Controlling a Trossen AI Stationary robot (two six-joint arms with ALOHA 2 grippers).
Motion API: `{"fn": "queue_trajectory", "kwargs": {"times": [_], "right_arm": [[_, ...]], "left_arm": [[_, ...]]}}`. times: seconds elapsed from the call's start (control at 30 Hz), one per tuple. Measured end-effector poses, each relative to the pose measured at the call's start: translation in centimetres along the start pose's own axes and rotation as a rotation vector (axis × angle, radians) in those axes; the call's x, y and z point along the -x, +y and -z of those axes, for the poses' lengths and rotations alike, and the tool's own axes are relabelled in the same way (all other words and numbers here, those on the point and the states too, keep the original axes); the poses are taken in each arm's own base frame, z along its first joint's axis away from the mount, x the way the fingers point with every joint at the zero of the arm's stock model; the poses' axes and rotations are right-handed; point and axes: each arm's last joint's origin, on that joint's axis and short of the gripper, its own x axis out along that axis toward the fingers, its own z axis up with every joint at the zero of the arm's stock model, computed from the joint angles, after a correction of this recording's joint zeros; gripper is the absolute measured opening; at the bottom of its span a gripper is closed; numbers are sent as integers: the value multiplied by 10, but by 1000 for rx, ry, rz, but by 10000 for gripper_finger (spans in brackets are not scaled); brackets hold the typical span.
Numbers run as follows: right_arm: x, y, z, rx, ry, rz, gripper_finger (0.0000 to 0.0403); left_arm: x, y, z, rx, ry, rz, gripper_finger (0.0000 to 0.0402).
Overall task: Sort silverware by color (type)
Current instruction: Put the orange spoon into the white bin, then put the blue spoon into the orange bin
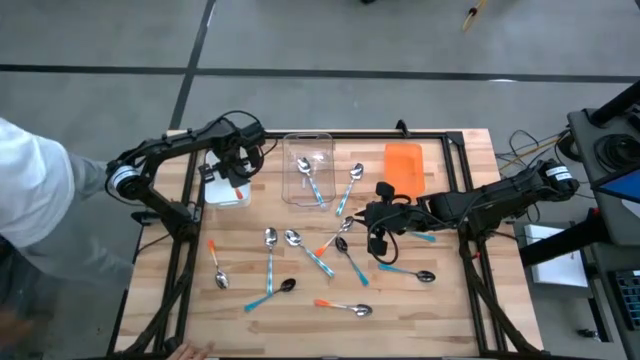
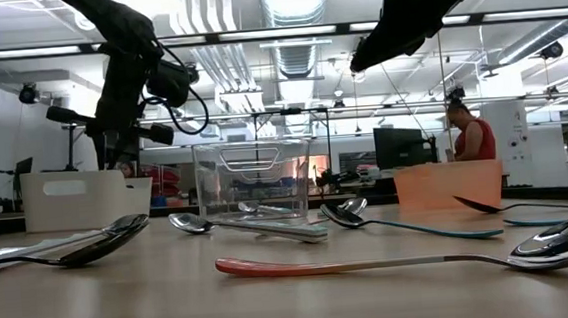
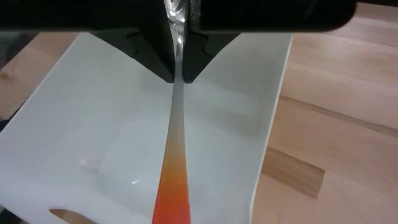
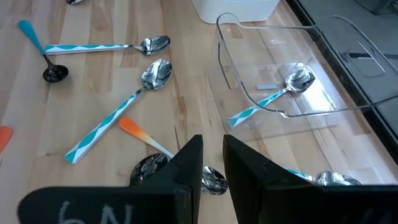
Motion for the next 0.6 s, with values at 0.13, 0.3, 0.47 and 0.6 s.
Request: {"fn": "queue_trajectory", "kwargs": {"times": [0.13,0.3,0.47,0.6], "right_arm": [[0,0,0,0,0,0,54],[0,0,0,0,0,0,54],[0,0,0,0,0,0,54],[0,0,0,0,0,0,54]], "left_arm": [[0,0,0,13,0,-1,34],[0,1,0,20,1,-7,57],[0,1,0,20,2,-8,72],[0,1,0,20,2,-8,75]]}}
